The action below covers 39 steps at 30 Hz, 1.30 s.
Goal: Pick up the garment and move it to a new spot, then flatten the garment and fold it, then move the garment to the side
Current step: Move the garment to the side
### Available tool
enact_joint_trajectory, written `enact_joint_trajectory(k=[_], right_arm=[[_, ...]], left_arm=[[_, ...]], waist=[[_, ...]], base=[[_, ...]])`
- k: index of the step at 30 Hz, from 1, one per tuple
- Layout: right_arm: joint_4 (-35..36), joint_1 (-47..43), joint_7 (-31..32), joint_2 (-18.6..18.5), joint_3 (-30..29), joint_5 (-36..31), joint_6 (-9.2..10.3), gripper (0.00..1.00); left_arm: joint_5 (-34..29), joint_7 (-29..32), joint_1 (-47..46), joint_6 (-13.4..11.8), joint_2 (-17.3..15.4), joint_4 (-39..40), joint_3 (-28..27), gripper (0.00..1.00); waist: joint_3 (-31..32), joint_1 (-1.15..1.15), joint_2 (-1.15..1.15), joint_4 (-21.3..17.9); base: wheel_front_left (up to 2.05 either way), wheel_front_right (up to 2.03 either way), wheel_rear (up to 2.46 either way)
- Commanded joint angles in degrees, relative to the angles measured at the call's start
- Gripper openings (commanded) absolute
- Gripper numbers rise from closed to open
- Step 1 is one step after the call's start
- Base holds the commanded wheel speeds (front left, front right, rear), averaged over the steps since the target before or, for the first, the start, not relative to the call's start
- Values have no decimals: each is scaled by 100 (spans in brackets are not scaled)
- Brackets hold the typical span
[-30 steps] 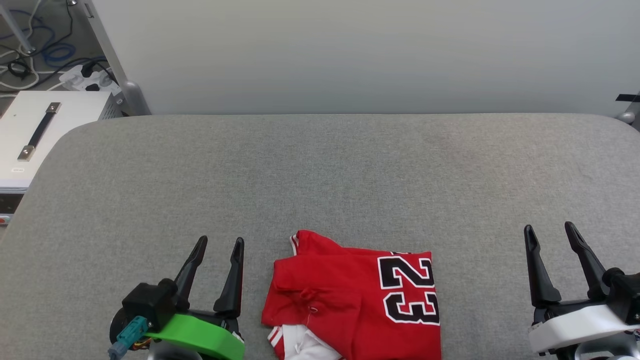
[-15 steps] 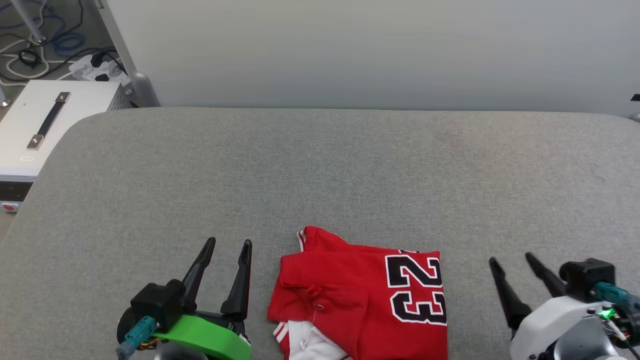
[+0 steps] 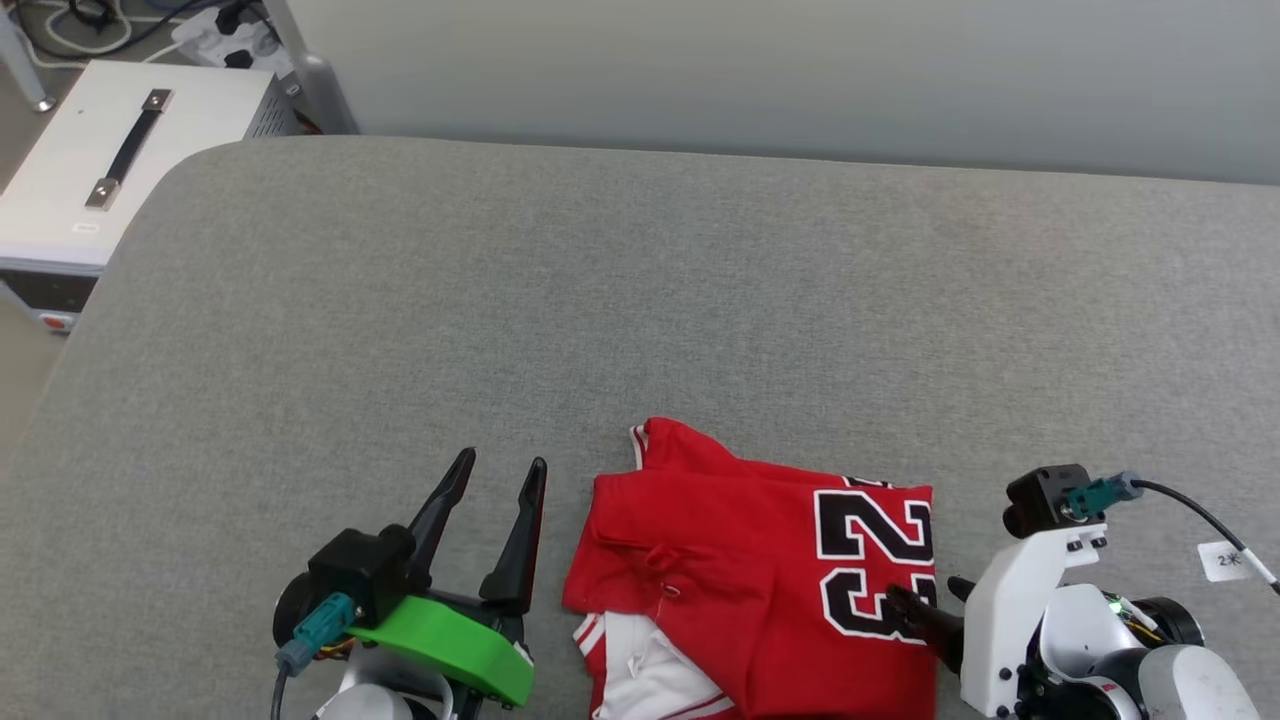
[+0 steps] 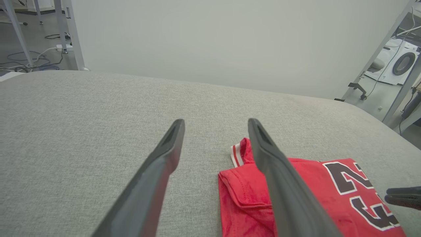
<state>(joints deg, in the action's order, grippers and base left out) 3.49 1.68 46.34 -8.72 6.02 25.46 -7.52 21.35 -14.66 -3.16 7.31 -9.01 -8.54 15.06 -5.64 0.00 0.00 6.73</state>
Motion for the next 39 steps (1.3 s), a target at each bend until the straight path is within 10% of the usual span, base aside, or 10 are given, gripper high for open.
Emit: enact_joint_trajectory(k=[1, 13, 14, 16, 30, 39], right_arm=[[-83, 103, 80, 74, 14, -71, 3, 100], [-998, 311, 123, 203, 280, -387, 3, 100], [-1071, 306, 129, 206, 323, -385, 3, 81], [-1212, 303, 127, 214, 395, -358, 3, 0], [-815, 768, -926, -876, 1095, -592, 3, 0], [95, 1064, -1074, -2996, 1776, -734, 3, 0]], left_arm=[[62, -34, -126, 17, -47, -12, 13, 100], [74, -34, -319, 17, -65, -59, 133, 100], [74, -34, -323, 17, -64, -57, 133, 100], [73, -34, -336, 17, -59, -54, 133, 100], [174, -34, -296, 18, -35, -124, 132, 100], [158, -34, -383, 18, -1, -38, 465, 100]], waist=[[-175, 0, 0, 185], [-409, 0, 0, 531], [-422, 0, 0, 542], [-454, 0, 0, 563], [-189, 0, 0, 74], [-289, 0, 0, -808]], base=[[0, 0, 0], [0, 0, 0], [0, 0, 0], [0, 0, 0], [0, 0, 0], [0, 0, 0]])
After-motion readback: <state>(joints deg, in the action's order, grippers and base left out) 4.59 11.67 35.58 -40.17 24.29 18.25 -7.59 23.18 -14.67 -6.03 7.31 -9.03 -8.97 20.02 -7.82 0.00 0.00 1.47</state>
